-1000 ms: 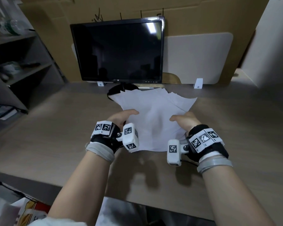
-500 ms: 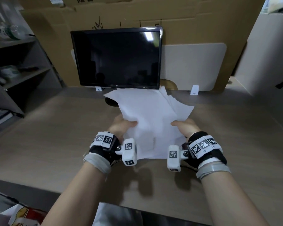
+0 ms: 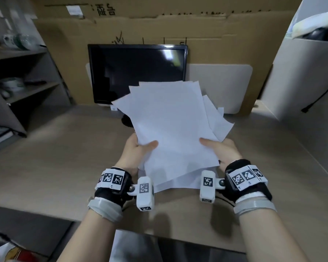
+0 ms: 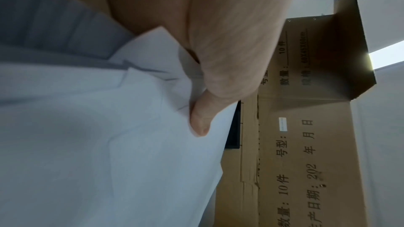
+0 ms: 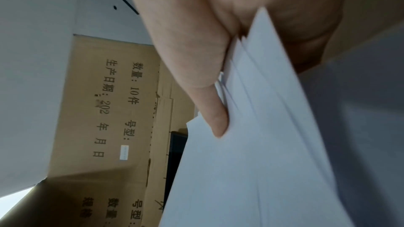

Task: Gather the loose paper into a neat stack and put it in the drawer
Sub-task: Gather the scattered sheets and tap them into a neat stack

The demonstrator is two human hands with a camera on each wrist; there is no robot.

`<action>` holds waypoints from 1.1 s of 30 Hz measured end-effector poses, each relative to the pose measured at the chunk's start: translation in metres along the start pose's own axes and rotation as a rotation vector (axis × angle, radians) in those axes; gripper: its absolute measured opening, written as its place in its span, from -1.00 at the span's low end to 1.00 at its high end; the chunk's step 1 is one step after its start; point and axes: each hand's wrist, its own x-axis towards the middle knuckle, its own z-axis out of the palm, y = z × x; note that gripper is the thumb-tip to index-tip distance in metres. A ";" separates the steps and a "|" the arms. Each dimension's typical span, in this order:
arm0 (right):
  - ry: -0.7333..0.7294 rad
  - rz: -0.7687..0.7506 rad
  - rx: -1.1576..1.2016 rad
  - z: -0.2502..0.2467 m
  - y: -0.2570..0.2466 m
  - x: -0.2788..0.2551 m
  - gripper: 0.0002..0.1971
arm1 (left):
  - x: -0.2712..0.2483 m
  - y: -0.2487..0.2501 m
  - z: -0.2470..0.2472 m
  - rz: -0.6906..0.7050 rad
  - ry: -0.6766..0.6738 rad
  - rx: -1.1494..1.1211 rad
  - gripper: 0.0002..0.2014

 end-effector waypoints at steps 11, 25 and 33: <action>0.066 -0.180 0.114 -0.004 -0.029 -0.008 -0.80 | 0.021 0.043 0.019 0.212 0.077 -0.004 -0.60; 0.126 -0.345 0.263 -0.005 -0.053 -0.007 -0.60 | 0.030 0.059 0.037 0.324 0.144 -0.109 -0.43; 0.267 -0.403 0.139 -0.010 -0.063 -0.007 -0.63 | 0.031 0.058 0.036 0.326 0.158 -0.147 -0.41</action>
